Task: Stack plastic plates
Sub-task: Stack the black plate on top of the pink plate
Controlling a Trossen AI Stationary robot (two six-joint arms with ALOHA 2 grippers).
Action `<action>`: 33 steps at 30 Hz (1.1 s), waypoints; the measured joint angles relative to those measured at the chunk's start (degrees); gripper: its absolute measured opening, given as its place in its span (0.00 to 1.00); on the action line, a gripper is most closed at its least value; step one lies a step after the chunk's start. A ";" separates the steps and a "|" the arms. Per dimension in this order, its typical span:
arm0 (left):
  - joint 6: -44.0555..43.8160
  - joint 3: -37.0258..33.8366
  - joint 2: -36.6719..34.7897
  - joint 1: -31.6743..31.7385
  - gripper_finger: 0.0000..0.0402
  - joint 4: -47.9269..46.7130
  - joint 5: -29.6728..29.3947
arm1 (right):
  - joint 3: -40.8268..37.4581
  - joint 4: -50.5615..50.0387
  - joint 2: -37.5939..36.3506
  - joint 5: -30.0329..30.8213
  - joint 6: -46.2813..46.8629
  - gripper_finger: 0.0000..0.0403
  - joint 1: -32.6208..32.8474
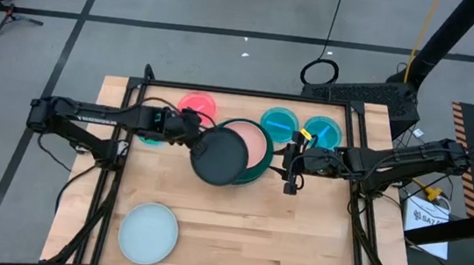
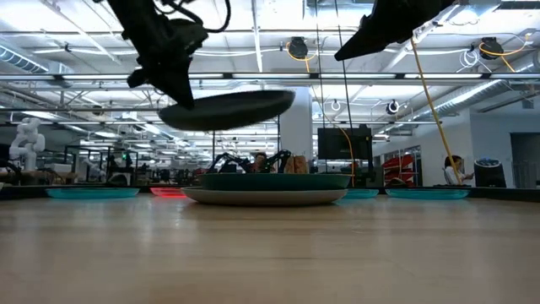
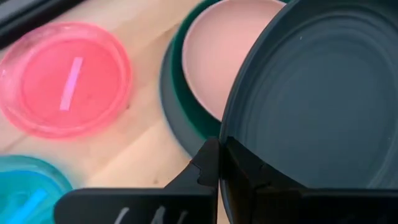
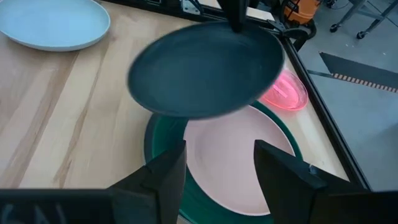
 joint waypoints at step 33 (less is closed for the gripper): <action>7.46 0.04 9.51 9.41 0.13 13.66 3.05 | 0.00 -0.01 0.02 -0.01 -0.66 0.45 -0.01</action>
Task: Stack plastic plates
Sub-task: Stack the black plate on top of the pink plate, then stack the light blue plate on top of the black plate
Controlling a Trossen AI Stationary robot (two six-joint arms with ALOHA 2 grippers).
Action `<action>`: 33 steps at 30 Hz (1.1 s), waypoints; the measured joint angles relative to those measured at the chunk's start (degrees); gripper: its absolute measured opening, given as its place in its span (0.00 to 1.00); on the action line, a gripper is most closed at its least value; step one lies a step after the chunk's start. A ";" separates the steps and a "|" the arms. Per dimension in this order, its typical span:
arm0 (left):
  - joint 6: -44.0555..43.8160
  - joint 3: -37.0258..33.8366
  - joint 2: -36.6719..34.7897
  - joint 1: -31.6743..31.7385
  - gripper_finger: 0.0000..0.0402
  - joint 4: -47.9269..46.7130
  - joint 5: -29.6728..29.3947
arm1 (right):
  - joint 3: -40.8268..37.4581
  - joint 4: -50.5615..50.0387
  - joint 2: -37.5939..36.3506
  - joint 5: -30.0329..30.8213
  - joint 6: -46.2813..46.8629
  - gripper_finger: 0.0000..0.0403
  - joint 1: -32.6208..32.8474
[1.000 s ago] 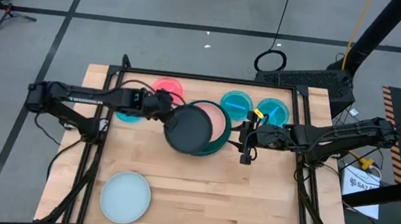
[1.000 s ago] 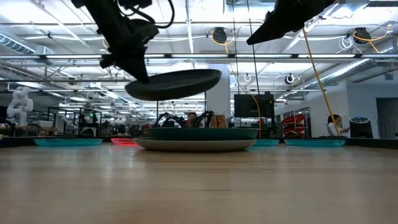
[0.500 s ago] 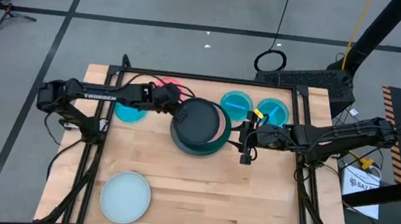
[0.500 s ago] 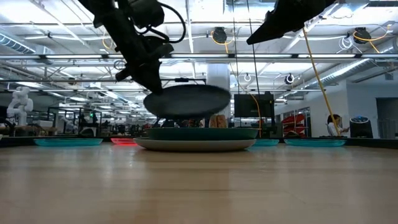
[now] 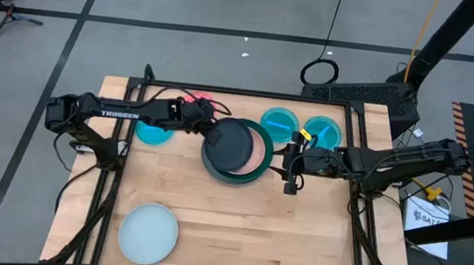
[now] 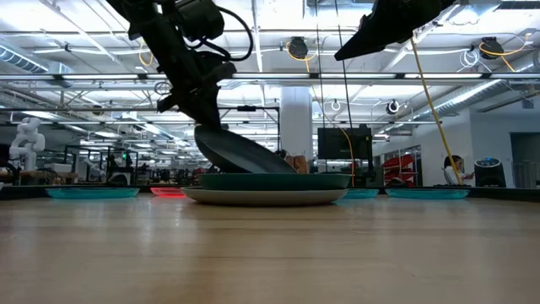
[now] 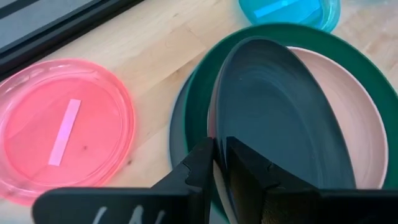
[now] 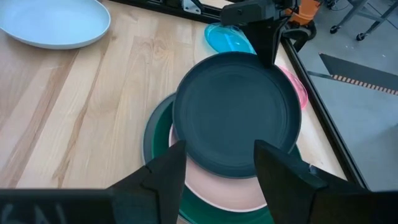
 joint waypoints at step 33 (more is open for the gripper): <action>6.77 0.00 0.00 -9.70 0.13 -2.97 -2.64 | 0.00 -0.85 0.02 0.00 0.00 0.45 0.00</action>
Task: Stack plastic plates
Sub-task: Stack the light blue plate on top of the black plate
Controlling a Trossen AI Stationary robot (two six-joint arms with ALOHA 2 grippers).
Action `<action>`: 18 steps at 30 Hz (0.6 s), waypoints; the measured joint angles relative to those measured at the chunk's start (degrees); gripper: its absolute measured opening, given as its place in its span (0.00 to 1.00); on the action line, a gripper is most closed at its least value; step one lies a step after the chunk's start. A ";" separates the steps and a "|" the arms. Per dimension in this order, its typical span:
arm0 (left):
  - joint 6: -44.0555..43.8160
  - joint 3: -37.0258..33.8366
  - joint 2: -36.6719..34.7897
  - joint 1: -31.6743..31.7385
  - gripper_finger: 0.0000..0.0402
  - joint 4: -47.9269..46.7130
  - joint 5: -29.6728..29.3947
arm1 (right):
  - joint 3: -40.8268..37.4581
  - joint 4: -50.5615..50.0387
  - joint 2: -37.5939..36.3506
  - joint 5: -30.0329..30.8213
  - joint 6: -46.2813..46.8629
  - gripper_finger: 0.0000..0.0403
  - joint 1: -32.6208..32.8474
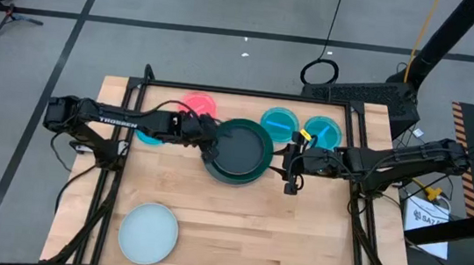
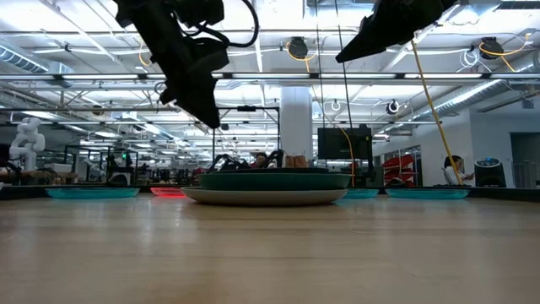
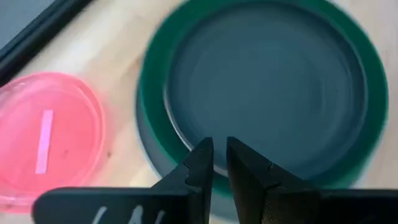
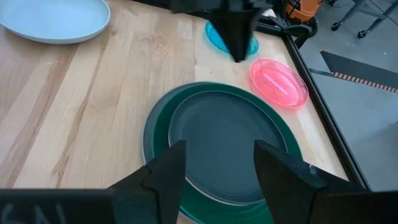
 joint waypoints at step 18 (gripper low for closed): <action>-5.14 -0.02 -0.02 -26.85 0.13 -12.29 15.53 | 0.00 0.00 0.00 0.00 1.30 0.45 -0.02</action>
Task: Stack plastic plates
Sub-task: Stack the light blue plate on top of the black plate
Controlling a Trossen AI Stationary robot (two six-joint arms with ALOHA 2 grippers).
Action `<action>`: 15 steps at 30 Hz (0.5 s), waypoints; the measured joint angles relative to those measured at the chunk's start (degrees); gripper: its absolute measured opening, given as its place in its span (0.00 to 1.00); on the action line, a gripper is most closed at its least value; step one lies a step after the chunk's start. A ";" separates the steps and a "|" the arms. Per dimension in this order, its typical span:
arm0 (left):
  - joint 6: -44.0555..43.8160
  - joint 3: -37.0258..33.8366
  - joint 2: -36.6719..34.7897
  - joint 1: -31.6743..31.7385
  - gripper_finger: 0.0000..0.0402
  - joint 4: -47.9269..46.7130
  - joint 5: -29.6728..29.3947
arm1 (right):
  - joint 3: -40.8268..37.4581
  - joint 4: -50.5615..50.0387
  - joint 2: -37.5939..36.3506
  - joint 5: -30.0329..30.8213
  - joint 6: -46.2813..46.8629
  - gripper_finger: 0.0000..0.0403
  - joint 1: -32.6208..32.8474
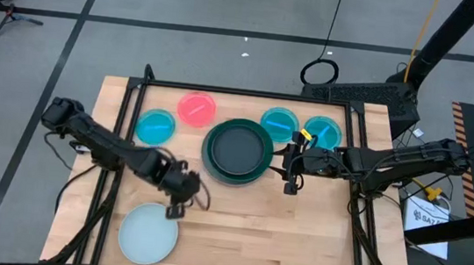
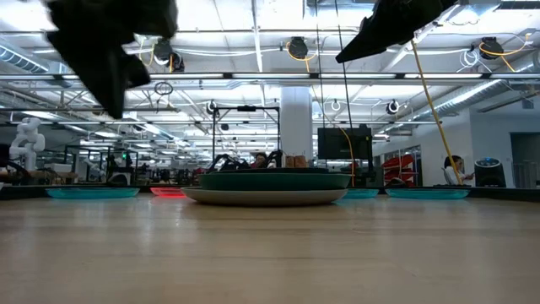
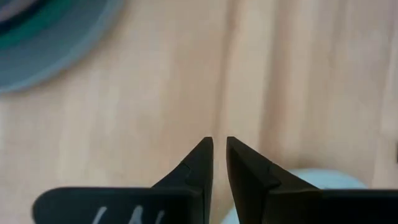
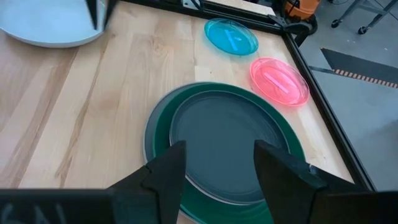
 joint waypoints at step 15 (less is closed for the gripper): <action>-4.44 -0.01 0.00 -10.57 0.13 -2.95 -9.09 | 0.02 0.02 0.00 0.01 1.52 0.45 0.02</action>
